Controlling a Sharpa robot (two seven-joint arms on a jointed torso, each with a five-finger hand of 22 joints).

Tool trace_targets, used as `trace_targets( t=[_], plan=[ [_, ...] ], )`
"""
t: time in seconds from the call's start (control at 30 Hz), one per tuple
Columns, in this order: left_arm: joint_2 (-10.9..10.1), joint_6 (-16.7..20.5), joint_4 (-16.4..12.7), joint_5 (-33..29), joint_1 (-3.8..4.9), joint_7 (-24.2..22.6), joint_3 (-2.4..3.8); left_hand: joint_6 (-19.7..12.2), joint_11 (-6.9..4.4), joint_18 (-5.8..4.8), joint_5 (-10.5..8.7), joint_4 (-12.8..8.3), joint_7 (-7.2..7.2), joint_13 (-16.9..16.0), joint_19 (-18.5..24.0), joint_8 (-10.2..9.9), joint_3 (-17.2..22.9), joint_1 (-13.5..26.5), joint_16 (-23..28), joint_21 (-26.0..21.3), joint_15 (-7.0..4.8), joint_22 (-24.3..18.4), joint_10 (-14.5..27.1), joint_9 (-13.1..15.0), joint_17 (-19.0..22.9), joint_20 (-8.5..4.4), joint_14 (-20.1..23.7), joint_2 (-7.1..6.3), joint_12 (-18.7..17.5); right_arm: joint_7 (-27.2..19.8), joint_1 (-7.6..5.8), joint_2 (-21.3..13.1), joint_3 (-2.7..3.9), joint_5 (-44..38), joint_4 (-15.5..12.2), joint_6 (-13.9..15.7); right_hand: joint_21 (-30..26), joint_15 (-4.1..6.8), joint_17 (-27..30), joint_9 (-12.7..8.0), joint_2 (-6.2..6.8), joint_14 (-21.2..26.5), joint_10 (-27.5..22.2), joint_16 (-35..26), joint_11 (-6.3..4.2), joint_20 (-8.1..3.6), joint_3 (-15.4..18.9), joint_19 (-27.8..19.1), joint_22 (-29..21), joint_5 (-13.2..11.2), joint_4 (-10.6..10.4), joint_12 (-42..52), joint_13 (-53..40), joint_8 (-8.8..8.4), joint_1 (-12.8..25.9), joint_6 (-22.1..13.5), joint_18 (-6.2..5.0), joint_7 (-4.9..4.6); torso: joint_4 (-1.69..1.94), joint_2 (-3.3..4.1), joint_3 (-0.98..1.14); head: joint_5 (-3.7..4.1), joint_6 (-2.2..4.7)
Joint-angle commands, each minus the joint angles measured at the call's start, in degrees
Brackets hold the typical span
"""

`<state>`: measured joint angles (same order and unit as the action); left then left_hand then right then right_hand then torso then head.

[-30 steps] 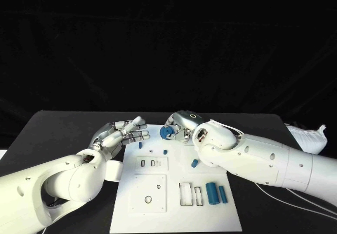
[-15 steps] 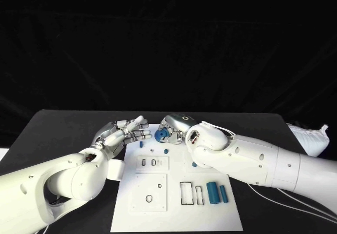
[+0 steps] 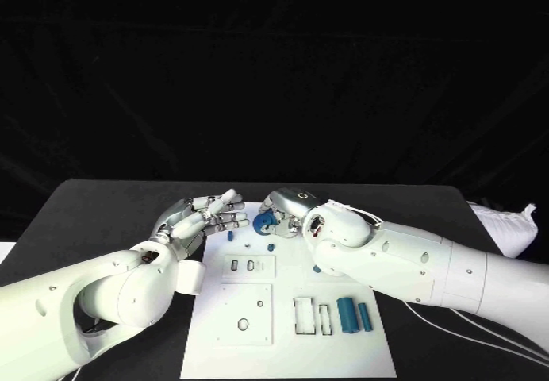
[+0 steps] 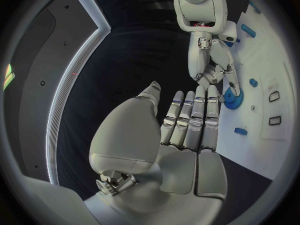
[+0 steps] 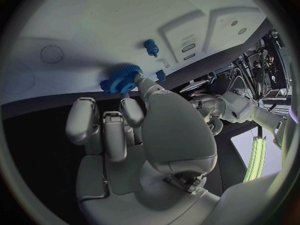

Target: Assemble the parts on the task board

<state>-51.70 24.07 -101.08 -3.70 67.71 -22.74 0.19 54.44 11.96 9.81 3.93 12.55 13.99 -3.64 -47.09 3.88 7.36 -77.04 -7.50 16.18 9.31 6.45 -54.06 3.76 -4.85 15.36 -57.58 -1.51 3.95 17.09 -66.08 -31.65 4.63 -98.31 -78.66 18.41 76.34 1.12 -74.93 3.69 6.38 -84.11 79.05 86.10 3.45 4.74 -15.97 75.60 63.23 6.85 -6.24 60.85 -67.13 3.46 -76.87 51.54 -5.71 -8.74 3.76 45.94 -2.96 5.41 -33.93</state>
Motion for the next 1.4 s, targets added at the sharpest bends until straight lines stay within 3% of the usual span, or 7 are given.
trace_targets(
  t=[0.03, 0.13, 0.37, 0.63, 0.93, 1.07, 1.4],
  plan=[
    [0.1, -1.1, -0.2, 0.5, 0.07, -0.1, 0.05, -0.3, 0.02, 0.57, -0.23, -0.3, 0.86, 0.0, 0.1, -0.2, 0.1, -0.1, 0.2, -0.2, 0.08, -0.1, 0.5, 0.0, 0.1, 0.14, 0.3, 0.2, -0.2, 1.0, 0.01, -0.2, 0.0, -0.9, 0.2, -1.0, -0.3, -0.57, -7.6, -0.3, 1.85, -4.4, -1.0, 0.1, 0.36, 0.61, 1.4, -0.3, -0.3, -1.0, -1.0, -2.1, 1.5, -0.31, 0.7, -4.5, 0.46, -0.51, -0.03, -0.02, 0.02, 0.08, -0.09],
    [0.1, -1.1, -0.1, 0.5, 0.07, -0.1, 0.05, -0.3, 0.03, 0.58, -0.24, -0.3, 0.87, 0.0, 0.1, -0.2, 0.1, -0.1, 0.2, -0.2, 0.09, -0.1, 0.5, 0.0, 0.1, 0.14, 0.3, 0.2, -0.2, 0.9, 0.01, -0.4, 0.0, -0.7, 0.1, -0.5, -0.3, -0.94, -7.6, -0.4, 2.55, -4.4, -1.2, 0.1, 0.7, 1.08, 3.8, -0.4, -0.3, -1.2, -3.4, -3.1, 2.2, -0.3, 1.0, -8.1, 0.41, -0.88, -0.06, -0.01, 0.04, 0.03, -0.02],
    [0.0, -1.1, 0.0, 0.5, 0.07, -0.1, 0.05, -0.4, 0.03, 0.58, -0.24, -0.4, 0.87, 0.0, 0.1, -0.2, 0.1, -0.1, 0.2, -0.3, 0.09, -0.1, 0.5, 0.0, 0.1, 0.15, 0.3, 0.2, -0.2, -0.4, 0.14, -2.3, 0.03, 1.4, -1.6, 3.5, 0.1, -0.95, -8.1, 0.3, 1.63, -4.5, -0.3, 0.4, 0.66, 1.24, 7.8, 0.0, 0.4, 1.1, -10.1, -1.7, 1.1, 0.45, 2.8, -2.0, 0.47, -0.65, -0.16, 0.02, 0.14, 0.05, 0.11],
    [-0.3, -1.1, 0.0, 0.5, 0.06, 0.0, 0.04, -0.4, 0.03, 0.58, -0.24, -0.4, 0.87, 0.0, 0.1, -0.2, 0.1, -0.1, 0.2, -0.3, 0.09, -0.1, 0.5, 0.0, 0.1, 0.15, 0.3, 0.2, -0.2, -3.5, 0.33, -8.1, 0.85, 5.6, -6.3, 9.5, 0.6, -0.53, -8.9, 0.6, 0.03, -4.7, 0.8, 0.8, 0.1, 0.92, 7.4, 0.5, 1.2, 3.3, -9.6, 1.1, -1.2, 1.07, 1.2, 1.5, 0.61, 0.0, -0.22, -0.16, 0.1, 0.0, 0.4],
    [-0.5, -1.2, 0.6, 0.4, 0.05, -0.1, 0.03, -0.4, 0.03, 0.58, -0.24, -0.4, 0.87, 0.0, 0.1, -0.2, 0.1, -0.1, 0.2, -0.3, 0.09, -0.1, 0.5, 0.0, 0.1, 0.15, 0.3, 0.2, -0.2, -7.1, 0.37, -12.0, 1.37, 11.6, -8.5, 7.2, 0.8, -0.3, -9.7, 0.5, -0.22, -4.8, 1.4, 1.2, -0.12, 0.66, 7.4, 0.7, 1.6, 3.9, -8.6, 2.5, -2.5, 0.83, 0.0, 2.3, 0.68, 0.19, -1.72, -0.54, 0.37, -0.88, 0.73],
    [0.0, -1.3, 1.3, 0.4, 0.04, -0.1, 0.03, -0.4, 0.03, 0.58, -0.24, -0.4, 0.87, 0.0, 0.1, -0.2, 0.1, -0.1, 0.2, -0.3, 0.09, -0.1, 0.5, 0.0, 0.1, 0.15, 0.3, 0.2, -0.2, -7.0, 0.4, -10.8, 1.33, 12.0, -8.5, 4.5, 0.9, -0.29, -9.9, 0.3, -0.57, -4.9, 1.6, 1.3, -0.11, 0.61, 7.2, 0.7, 1.7, 4.1, -8.0, 3.0, -2.9, 0.52, -0.6, 2.2, 0.71, 0.14, -1.57, -0.8, 0.5, -1.11, 0.58],
    [0.3, -1.3, 1.9, 0.4, 0.02, -0.2, 0.01, -0.4, 0.03, 0.58, -0.24, -0.4, 0.87, 0.0, 0.1, -0.2, 0.1, -0.1, 0.2, -0.3, 0.09, -0.1, 0.5, 0.0, 0.1, 0.15, 0.3, 0.2, -0.2, -4.7, 0.53, -6.3, 0.76, 9.7, -5.4, 0.0, 0.9, -0.28, -10.0, 0.1, -0.85, -4.9, 1.6, 1.4, -0.16, 0.6, 7.1, 0.7, 1.7, 3.4, -6.7, 3.3, -3.3, 0.07, -1.8, 1.2, 0.71, 0.22, -1.3, -0.89, 0.42, -1.13, 0.4]
  ],
)
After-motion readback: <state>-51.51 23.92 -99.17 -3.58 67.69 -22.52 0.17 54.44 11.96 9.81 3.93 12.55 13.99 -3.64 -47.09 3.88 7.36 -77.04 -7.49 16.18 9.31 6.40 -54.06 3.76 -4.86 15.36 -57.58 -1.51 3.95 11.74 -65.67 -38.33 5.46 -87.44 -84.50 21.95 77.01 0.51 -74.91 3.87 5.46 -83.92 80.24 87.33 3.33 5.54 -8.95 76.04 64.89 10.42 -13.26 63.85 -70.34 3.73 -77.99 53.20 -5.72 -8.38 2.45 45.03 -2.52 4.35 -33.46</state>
